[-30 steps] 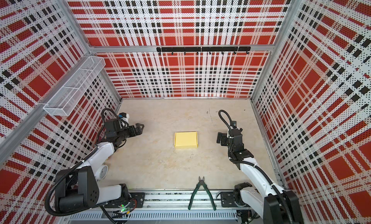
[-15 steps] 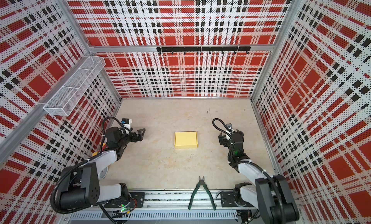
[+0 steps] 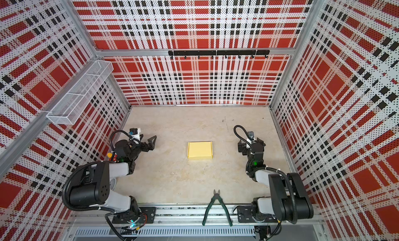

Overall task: Assemble paper box
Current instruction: Reset both arms

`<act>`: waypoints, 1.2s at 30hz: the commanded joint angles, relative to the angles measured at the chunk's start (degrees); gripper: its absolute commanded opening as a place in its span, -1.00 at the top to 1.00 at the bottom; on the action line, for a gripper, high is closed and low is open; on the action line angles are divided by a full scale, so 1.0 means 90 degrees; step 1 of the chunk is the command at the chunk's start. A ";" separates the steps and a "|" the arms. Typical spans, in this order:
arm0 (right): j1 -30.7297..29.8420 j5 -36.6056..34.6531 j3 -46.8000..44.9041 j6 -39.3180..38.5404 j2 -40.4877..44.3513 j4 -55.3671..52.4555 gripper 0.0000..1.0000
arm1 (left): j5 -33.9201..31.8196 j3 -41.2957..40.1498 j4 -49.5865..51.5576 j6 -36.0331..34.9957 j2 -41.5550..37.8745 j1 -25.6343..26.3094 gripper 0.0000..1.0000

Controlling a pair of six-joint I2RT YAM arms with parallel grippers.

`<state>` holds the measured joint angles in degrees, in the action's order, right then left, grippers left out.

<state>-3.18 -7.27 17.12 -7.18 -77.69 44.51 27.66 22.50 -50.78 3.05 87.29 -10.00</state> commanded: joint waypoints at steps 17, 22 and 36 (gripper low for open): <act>0.0314 0.0420 0.0608 0.0612 -0.1477 0.0998 -0.99 | -0.2839 0.0073 -0.0260 -0.0661 0.0329 0.1311 -0.99; 0.0314 0.0428 0.0617 0.0615 -0.1471 0.0967 -0.99 | -0.2838 0.0029 -0.0344 -0.0641 0.0316 0.1313 -0.99; 0.0314 0.0417 0.0606 0.0602 -0.1485 0.1016 -0.99 | -0.3449 0.0061 -0.0275 -0.0720 0.0312 0.1525 -0.99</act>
<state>-0.36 -3.09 22.35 -1.83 -91.24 52.01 -1.54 22.13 -53.06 -3.22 89.78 3.49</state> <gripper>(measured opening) 0.993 0.994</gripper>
